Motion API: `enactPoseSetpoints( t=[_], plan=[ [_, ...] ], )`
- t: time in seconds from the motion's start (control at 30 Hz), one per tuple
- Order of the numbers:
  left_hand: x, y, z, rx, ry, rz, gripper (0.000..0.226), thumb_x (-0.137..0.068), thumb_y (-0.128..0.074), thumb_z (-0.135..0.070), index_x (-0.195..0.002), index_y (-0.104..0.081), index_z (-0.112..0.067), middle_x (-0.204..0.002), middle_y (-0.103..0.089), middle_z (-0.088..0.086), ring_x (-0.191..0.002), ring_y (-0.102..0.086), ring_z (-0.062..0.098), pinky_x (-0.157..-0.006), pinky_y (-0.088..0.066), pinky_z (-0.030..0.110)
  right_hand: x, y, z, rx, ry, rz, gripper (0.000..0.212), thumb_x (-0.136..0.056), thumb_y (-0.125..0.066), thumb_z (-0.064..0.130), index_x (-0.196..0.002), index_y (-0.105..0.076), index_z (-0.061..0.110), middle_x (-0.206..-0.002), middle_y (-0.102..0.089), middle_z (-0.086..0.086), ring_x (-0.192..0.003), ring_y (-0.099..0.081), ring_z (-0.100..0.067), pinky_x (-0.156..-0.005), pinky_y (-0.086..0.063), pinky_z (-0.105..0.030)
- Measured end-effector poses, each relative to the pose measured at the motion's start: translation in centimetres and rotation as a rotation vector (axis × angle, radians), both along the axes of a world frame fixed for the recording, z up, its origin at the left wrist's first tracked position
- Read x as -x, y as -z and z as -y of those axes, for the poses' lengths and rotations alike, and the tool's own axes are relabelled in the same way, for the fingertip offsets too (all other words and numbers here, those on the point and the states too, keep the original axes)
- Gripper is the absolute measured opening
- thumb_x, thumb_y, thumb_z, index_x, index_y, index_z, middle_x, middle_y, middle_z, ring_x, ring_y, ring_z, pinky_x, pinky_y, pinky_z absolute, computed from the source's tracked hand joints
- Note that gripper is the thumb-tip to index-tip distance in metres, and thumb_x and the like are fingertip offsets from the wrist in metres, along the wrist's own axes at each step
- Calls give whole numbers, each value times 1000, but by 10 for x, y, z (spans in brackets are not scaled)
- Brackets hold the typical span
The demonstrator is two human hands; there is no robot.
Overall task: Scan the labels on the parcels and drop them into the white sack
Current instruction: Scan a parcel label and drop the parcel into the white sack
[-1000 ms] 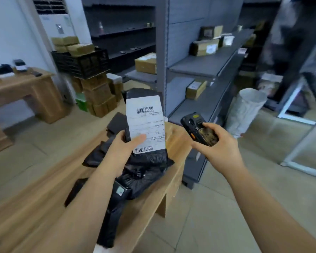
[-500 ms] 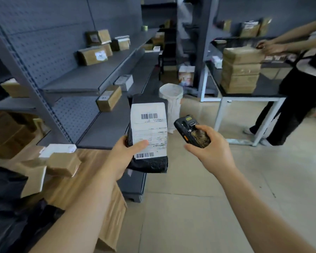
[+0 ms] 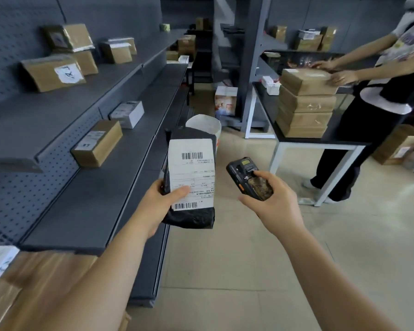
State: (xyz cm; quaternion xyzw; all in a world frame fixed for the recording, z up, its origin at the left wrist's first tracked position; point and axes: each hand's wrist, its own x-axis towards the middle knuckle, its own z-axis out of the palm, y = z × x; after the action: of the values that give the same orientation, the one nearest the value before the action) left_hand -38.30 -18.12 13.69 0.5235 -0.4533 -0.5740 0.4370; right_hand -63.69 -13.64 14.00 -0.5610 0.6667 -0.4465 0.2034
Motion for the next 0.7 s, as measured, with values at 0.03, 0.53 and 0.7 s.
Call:
enactPoseSetpoints(
  t=[0.03, 0.53, 0.7],
  plan=[
    [3, -2, 22, 4, 5, -16, 36, -82, -78, -23, -114, -60, -22, -105, -75, -3, -95, -73, 16, -92, -55, 42, 3, -5, 20, -6, 5, -12, 63, -68, -87, 37, -125, -61, 38, -115, -61, 15, -104, -59, -7, -93, -52, -37],
    [17, 9, 254, 9, -68, -12, 45, -80, -80, -25, -121, -61, -20, -107, -75, -4, -97, -72, 16, -91, -56, 41, 19, -4, 258, -28, -24, -43, 61, -69, -85, 42, -125, -59, 40, -112, -60, 16, -102, -58, -7, -89, -53, -36],
    [29, 14, 334, 17, -120, 37, 32, -83, -77, -22, -110, -61, -24, -101, -75, -7, -85, -73, 7, -72, -57, 24, 33, 12, 352, -27, -73, -27, 61, -69, -85, 38, -124, -59, 41, -116, -61, 15, -104, -57, -6, -90, -47, -27]
  ],
)
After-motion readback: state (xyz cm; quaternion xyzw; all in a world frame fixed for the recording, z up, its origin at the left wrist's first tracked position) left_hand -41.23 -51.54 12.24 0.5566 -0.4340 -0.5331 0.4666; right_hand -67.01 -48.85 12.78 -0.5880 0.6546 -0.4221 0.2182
